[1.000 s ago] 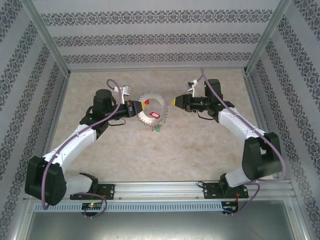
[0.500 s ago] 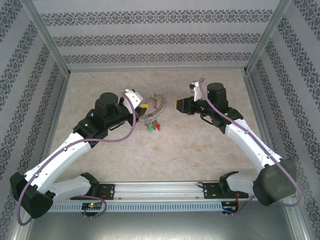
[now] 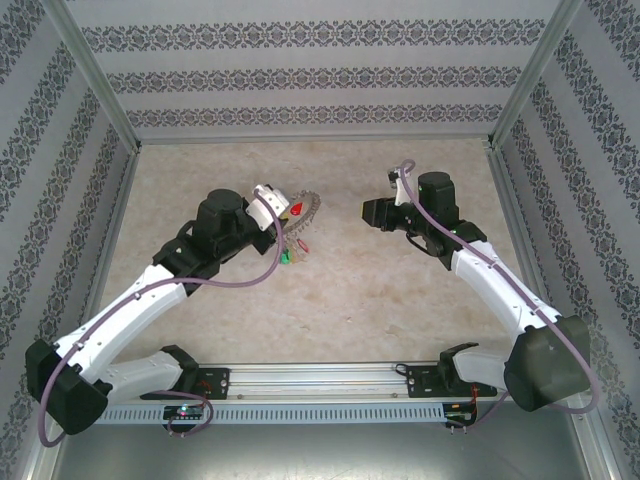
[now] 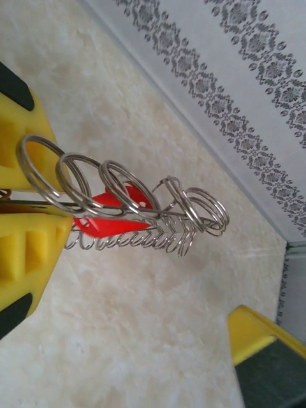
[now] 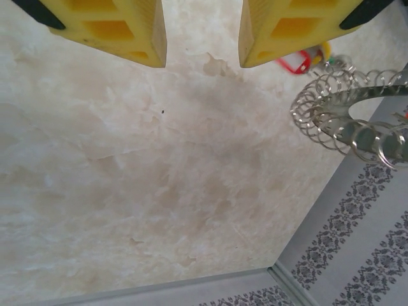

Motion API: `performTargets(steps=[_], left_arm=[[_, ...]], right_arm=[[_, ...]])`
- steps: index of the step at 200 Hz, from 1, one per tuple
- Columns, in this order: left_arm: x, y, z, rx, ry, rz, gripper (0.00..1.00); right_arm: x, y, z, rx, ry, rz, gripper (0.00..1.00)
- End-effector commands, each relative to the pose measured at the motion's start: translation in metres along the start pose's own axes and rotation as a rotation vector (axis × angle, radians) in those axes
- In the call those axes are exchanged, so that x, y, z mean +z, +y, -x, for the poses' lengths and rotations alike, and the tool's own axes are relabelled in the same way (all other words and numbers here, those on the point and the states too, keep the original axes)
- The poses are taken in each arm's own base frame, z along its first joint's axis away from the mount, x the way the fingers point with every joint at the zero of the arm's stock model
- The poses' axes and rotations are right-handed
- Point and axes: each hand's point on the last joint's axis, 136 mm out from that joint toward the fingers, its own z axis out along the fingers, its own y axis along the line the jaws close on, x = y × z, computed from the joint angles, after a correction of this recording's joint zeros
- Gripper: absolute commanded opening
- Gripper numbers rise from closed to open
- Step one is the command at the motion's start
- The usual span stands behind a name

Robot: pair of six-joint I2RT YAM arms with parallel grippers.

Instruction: Put the keys on the keyring

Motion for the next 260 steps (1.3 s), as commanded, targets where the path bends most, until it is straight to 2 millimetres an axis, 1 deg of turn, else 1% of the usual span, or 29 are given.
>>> performTargets(steps=[1, 13, 29, 62, 84, 103, 125, 135, 149, 165, 174, 191, 202, 241, 260], left_arm=[[-0.003, 0.004, 0.03, -0.215, -0.068, -0.106, 0.08], [0.005, 0.007, 0.029, -0.326, -0.055, -0.167, 0.08], [0.013, 0.002, 0.03, -0.449, -0.048, -0.298, 0.08], [0.028, -0.013, 0.033, -0.589, -0.061, -0.479, 0.09], [0.042, -0.012, 0.025, -0.699, -0.031, -0.503, 0.09], [0.051, -0.018, 0.018, -0.76, 0.004, -0.548, 0.09], [0.063, -0.023, 0.002, -0.878, 0.062, -0.575, 0.09], [0.066, -0.028, -0.002, -0.917, 0.086, -0.608, 0.1], [0.071, -0.036, -0.012, -0.968, 0.134, -0.626, 0.1], [0.071, -0.041, -0.011, -1.022, 0.099, -0.674, 0.1], [0.073, -0.044, -0.013, -1.063, 0.1, -0.691, 0.1], [0.08, -0.051, -0.025, -1.14, 0.175, -0.706, 0.08], [0.084, -0.054, -0.03, -1.164, 0.187, -0.699, 0.08], [0.098, -0.054, -0.035, -1.247, 0.166, -0.688, 0.08], [0.104, -0.055, -0.041, -1.281, 0.182, -0.689, 0.1]], right_arm=[[-0.008, -0.009, 0.008, 0.003, -0.058, -0.044, 0.36], [-0.011, -0.013, 0.009, 0.009, -0.067, -0.06, 0.36], [-0.015, -0.018, 0.007, 0.02, -0.075, -0.08, 0.36], [-0.022, -0.031, 0.005, 0.029, -0.102, -0.127, 0.36], [-0.027, -0.038, 0.005, 0.042, -0.116, -0.162, 0.37], [-0.034, -0.048, 0.005, 0.057, -0.143, -0.211, 0.37], [-0.041, -0.056, 0.006, 0.079, -0.168, -0.246, 0.37], [-0.044, -0.058, 0.006, 0.091, -0.174, -0.256, 0.39], [-0.048, -0.062, 0.005, 0.106, -0.181, -0.27, 0.39], [-0.05, -0.065, 0.003, 0.117, -0.186, -0.282, 0.39], [-0.051, -0.067, 0.001, 0.123, -0.188, -0.289, 0.4], [-0.053, -0.071, 0.0, 0.14, -0.196, -0.303, 0.4], [-0.054, -0.072, -0.001, 0.148, -0.196, -0.306, 0.4], [-0.052, -0.078, -0.005, 0.204, -0.189, -0.311, 0.4], [-0.049, -0.079, -0.007, 0.214, -0.178, -0.304, 0.4]])
